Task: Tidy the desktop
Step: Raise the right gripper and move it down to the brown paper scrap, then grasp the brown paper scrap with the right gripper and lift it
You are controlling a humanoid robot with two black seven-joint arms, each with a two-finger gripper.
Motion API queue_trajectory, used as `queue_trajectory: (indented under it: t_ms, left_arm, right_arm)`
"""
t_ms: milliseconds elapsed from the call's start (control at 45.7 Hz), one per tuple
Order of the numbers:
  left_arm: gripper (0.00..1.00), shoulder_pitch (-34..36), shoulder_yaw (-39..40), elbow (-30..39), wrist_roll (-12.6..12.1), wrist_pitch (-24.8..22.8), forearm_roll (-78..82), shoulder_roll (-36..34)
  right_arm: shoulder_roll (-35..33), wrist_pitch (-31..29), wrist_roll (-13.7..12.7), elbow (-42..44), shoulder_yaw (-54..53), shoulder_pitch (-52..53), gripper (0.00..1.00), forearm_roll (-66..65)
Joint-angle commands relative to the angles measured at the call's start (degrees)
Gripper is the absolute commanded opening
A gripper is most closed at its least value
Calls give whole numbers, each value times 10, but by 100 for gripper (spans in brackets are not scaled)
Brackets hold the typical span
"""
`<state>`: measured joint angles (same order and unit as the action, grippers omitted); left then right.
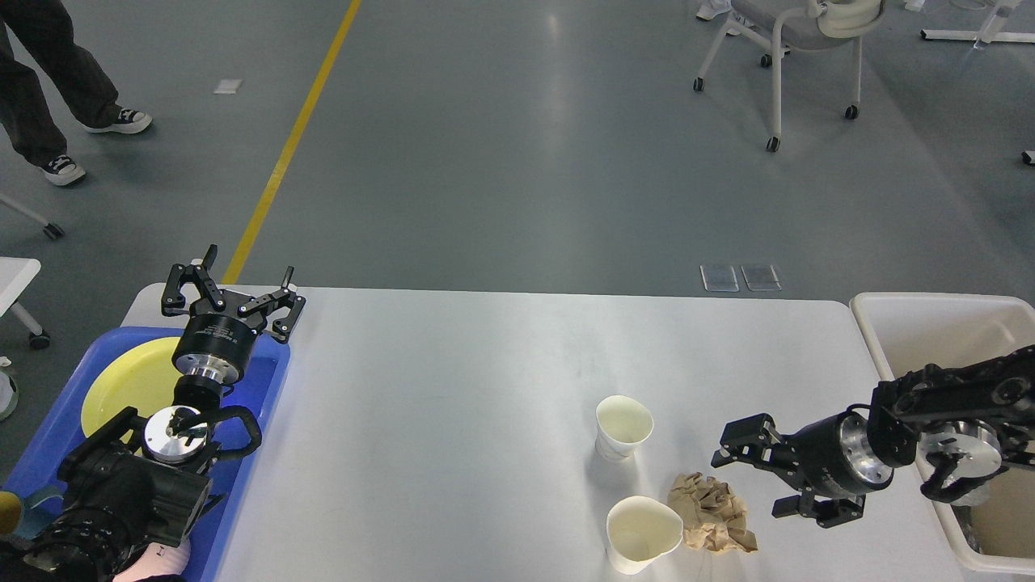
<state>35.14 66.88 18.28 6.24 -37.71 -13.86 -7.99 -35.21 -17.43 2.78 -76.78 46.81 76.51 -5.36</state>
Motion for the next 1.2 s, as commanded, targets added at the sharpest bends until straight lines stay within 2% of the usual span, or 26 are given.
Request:
queue_trajectory:
  t_ms: [0, 416, 460, 503, 547, 569, 591, 613, 657, 678, 700, 1182]
  left_arm:
    - [100, 0, 0, 0, 0, 0, 0, 0]
    - [100, 0, 0, 0, 0, 0, 0, 0]
    - [100, 0, 0, 0, 0, 0, 0, 1]
    - [100, 0, 0, 0, 0, 0, 0, 0]
    - [100, 0, 0, 0, 0, 0, 0, 1]
    - [100, 0, 0, 0, 0, 0, 0, 1]
    - [100, 0, 0, 0, 0, 0, 0, 0]
    - [100, 0, 0, 0, 0, 0, 0, 0]
    - [100, 0, 0, 0, 0, 0, 0, 0]
    - [100, 0, 0, 0, 0, 0, 1, 0]
    - [100, -1, 0, 0, 0, 0, 0, 0]
    - [100, 0, 0, 0, 0, 0, 0, 0]
  right_arm:
    - [3, 2, -1, 33, -44, -69, 100, -1]
    - [20, 6, 5, 70, -139, -174, 100, 2]
    - [20, 11, 11, 70, -139, -180, 95, 2]
    - [20, 20, 20, 71, -139, -183, 83, 2]
    - [20, 29, 29, 73, -139, -190, 63, 1]
    - [21, 35, 29, 77, -138, -195, 47, -1]
    - [21, 40, 29, 80, -138, -197, 38, -1]
    - [22, 44, 29, 81, -138, -198, 32, -2]
    - [22, 46, 29, 84, -138, -198, 26, -1]
    - [21, 46, 29, 84, -138, -198, 18, -1]
    - [20, 46, 31, 83, -138, -197, 0, -1]
    - [8, 58, 31, 81, -135, -178, 0, -1]
